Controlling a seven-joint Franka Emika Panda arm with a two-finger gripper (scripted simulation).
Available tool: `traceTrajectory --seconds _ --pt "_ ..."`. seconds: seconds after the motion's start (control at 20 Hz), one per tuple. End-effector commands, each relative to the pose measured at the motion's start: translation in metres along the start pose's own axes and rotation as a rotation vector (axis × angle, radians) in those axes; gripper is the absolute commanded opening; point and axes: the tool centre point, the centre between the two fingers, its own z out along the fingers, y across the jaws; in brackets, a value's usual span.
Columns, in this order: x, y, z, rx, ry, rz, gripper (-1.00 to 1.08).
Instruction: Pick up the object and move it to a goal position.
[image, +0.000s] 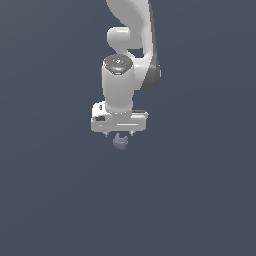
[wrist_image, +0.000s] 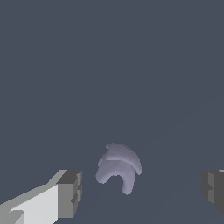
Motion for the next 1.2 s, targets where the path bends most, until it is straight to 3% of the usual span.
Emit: traceTrajectory --seconds 0.0,0.4,1.15 --pt "-0.001 0.0 0.002 0.001 -0.001 -0.025 1.0" --pt "-0.006 0.001 0.014 0.004 -0.002 -0.162 1.0" --pt "-0.022 0.001 0.044 0.017 0.0 -0.547 1.0"
